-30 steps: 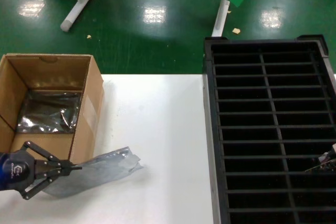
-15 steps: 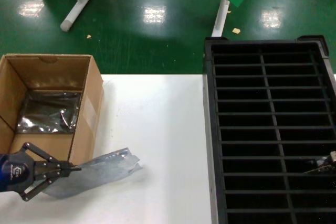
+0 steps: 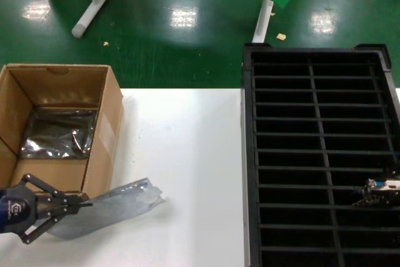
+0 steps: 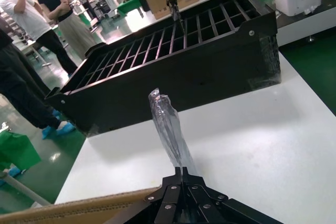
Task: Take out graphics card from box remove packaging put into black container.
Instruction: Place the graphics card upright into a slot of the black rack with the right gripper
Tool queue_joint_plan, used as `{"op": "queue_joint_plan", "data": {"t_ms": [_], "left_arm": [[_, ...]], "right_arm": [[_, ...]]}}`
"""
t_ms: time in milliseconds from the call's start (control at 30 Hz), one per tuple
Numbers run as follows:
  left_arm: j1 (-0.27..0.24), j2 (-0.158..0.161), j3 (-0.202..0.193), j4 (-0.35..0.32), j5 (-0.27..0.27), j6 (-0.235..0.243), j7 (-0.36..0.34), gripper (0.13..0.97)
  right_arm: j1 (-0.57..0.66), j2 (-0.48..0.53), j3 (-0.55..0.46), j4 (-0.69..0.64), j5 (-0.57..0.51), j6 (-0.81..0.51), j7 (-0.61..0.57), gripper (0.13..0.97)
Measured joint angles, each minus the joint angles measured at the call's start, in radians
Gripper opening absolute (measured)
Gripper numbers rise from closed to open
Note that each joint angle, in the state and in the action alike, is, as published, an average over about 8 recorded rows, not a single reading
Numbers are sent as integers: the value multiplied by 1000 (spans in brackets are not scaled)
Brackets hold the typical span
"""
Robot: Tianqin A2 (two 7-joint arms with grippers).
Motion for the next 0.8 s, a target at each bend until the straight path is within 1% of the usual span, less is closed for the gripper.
{"op": "queue_joint_plan", "data": {"t_ms": [367,800], "left_arm": [[19,-4,-9,17,-9,0,7,142],[40,-16,-11,18,-21,0,9,142]], "right_arm": [[37,-33,-33,9,-40,-31,30,203],[93,-84,-70,-29,-80,-62,33,203]]}}
